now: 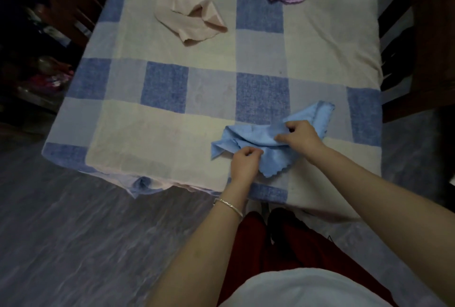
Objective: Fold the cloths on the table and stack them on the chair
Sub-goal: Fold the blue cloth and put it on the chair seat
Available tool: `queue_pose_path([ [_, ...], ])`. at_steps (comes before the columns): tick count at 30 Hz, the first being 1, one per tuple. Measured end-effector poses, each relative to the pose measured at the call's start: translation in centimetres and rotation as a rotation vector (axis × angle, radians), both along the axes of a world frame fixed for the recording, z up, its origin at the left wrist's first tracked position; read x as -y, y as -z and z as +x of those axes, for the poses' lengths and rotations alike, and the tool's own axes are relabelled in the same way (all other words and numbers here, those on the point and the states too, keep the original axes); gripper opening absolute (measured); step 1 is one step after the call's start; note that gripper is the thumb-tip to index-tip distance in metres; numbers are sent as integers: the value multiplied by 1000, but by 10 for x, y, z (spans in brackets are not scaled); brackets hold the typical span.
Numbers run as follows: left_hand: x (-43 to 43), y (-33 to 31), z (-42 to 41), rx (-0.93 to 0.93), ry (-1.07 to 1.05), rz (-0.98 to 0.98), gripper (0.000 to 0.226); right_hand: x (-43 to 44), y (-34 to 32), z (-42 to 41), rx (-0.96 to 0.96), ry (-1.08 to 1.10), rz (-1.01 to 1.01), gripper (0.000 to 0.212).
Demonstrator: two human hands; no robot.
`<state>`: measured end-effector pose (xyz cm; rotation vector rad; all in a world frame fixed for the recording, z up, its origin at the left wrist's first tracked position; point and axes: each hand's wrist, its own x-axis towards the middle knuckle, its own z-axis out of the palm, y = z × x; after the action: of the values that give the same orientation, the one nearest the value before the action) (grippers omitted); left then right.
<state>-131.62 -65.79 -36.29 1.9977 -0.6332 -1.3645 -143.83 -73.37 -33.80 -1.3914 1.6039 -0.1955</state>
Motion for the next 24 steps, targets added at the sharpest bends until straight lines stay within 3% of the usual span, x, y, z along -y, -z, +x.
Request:
queue_pose_path([
  [3,4,-6,0,-91,-96,-36,24,-8,-1,-4,88,-131,-63,7],
  [7,9,-17,-4,-350,-253,-27,12,-21,-8,-5,133,-235,-103,26],
  [10,12,-18,-5,-424,-289,-8,13,-28,-10,-5,142,-319,-173,29],
  [15,12,-16,-4,-418,-316,-18,23,-35,-12,-6,162,-447,-231,33],
  [19,8,-19,-4,-412,-341,-28,11,-38,-14,-6,147,-507,-269,36],
  [24,6,-23,-3,-269,-290,-37,33,-37,-16,-2,176,-374,-241,27],
])
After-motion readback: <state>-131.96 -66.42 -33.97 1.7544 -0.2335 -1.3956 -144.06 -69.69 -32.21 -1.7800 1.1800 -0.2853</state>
